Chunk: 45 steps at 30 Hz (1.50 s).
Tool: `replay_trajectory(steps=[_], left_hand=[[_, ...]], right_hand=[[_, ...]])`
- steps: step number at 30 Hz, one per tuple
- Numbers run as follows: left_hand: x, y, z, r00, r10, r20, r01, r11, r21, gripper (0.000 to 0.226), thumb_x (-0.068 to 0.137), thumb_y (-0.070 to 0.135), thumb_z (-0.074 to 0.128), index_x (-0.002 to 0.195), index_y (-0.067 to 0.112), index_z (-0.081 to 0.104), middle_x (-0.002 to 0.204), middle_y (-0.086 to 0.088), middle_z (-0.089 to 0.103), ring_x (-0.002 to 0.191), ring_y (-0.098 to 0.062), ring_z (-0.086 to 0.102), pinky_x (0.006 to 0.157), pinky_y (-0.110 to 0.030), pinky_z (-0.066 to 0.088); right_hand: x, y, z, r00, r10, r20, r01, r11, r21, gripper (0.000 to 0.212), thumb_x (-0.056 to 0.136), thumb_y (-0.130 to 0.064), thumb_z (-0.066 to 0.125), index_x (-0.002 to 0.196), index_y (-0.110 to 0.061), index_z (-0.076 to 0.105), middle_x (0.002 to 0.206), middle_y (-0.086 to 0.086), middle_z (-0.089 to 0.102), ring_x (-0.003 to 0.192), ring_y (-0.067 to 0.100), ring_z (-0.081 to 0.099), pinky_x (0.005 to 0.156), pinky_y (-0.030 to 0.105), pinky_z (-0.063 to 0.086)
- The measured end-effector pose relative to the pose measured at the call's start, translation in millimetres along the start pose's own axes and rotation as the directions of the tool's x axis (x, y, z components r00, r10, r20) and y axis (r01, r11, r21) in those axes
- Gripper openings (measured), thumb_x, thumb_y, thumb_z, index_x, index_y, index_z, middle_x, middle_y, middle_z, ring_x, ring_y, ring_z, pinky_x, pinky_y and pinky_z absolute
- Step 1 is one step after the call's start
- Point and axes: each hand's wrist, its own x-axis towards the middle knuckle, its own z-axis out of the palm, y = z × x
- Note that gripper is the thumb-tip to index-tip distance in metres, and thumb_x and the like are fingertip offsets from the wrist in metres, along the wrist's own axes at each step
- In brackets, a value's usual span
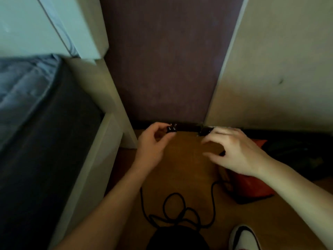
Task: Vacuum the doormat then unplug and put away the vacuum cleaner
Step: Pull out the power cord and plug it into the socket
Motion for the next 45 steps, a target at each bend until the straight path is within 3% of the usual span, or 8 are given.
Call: replay_trajectory(steps=[6, 12, 25, 28, 30, 35, 40, 45], left_hand=[[21, 120, -16, 0.982, 0.185, -0.043, -0.189, 0.974, -0.123, 0.017, 0.088, 0.014, 0.074, 0.09, 0.031, 0.068, 0.08, 0.01, 0.07, 0.075, 0.0, 0.066, 0.073, -0.019, 0.053], [24, 209, -40, 0.986, 0.164, -0.002, -0.152, 0.907, -0.392, 0.012, 0.089, 0.009, 0.071, 0.1, 0.006, 0.069, 0.096, -0.019, 0.069, 0.09, -0.027, 0.071, 0.079, -0.053, 0.06], [74, 250, -77, 0.946, 0.26, 0.195, -0.09, 0.786, -0.612, 0.034, 0.087, 0.011, 0.068, 0.118, 0.0, 0.062, 0.109, -0.014, 0.068, 0.104, -0.025, 0.07, 0.09, -0.049, 0.058], [109, 249, -95, 0.9, 0.381, 0.211, -0.271, 0.869, -0.414, 0.049, 0.081, 0.019, 0.074, 0.128, 0.019, 0.061, 0.127, -0.002, 0.066, 0.122, -0.015, 0.061, 0.097, -0.046, 0.054], [145, 255, -110, 0.861, 0.508, 0.028, -0.508, 0.861, -0.022, 0.056, 0.073, 0.034, 0.073, 0.127, 0.025, 0.061, 0.13, 0.006, 0.063, 0.125, -0.006, 0.056, 0.101, -0.044, 0.052], [201, 296, -147, 0.655, 0.756, 0.009, -0.506, 0.43, 0.748, 0.062, 0.083, 0.034, 0.07, 0.141, 0.023, 0.052, 0.158, 0.0, 0.034, 0.143, -0.023, 0.036, 0.113, -0.04, 0.038], [218, 302, -154, 0.615, 0.779, 0.122, -0.512, 0.277, 0.813, 0.082, 0.079, 0.045, 0.071, 0.152, 0.025, 0.039, 0.166, -0.001, 0.018, 0.153, -0.024, 0.014, 0.12, -0.055, 0.021], [236, 276, -151, 0.613, 0.775, 0.153, -0.518, 0.247, 0.819, 0.09, 0.077, 0.065, 0.054, 0.155, 0.031, 0.028, 0.167, 0.004, 0.013, 0.154, -0.019, 0.006, 0.12, -0.062, 0.013]], right_hand=[[26, -36, -78, 0.975, 0.07, -0.213, -0.01, 0.962, 0.271, 0.054, 0.078, -0.061, 0.07, 0.126, -0.037, 0.061, 0.108, -0.025, 0.063, 0.105, -0.007, 0.06, 0.09, 0.017, 0.05], [45, -81, -150, 0.926, 0.016, -0.377, 0.142, 0.911, 0.388, 0.03, 0.084, -0.051, 0.07, 0.106, -0.031, 0.068, 0.094, -0.011, 0.073, 0.087, 0.005, 0.071, 0.078, 0.035, 0.058], [107, -98, -185, 0.834, 0.015, -0.552, 0.345, 0.767, 0.541, 0.019, 0.103, -0.026, 0.056, 0.111, -0.017, 0.071, 0.101, 0.001, 0.075, 0.099, 0.016, 0.071, 0.087, 0.037, 0.056], [129, -88, -196, 0.795, 0.087, -0.6, 0.377, 0.704, 0.602, 0.019, 0.102, -0.027, 0.054, 0.105, -0.019, 0.071, 0.076, -0.004, 0.068, 0.071, 0.014, 0.066, 0.068, 0.031, 0.057], [145, -79, -213, 0.791, 0.122, -0.599, 0.363, 0.694, 0.621, 0.019, 0.104, -0.023, 0.052, 0.101, -0.023, 0.07, 0.062, -0.01, 0.051, 0.058, 0.012, 0.052, 0.055, 0.034, 0.057], [174, -67, -260, 0.835, 0.256, -0.488, 0.197, 0.689, 0.698, 0.048, 0.107, -0.032, 0.046, 0.08, 0.007, 0.055, 0.059, 0.003, 0.04, 0.052, 0.02, 0.039, 0.05, 0.041, 0.034], [193, -78, -274, 0.9, 0.343, -0.269, 0.065, 0.504, 0.861, 0.03, 0.104, -0.027, 0.054, 0.093, -0.002, 0.068, 0.063, -0.004, 0.049, 0.049, 0.01, 0.045, 0.043, 0.025, 0.036], [203, -87, -258, 0.876, 0.375, -0.302, 0.038, 0.572, 0.82, 0.019, 0.103, -0.029, 0.058, 0.101, -0.01, 0.061, 0.062, -0.002, 0.062, 0.04, 0.017, 0.052, 0.037, 0.022, 0.033]])
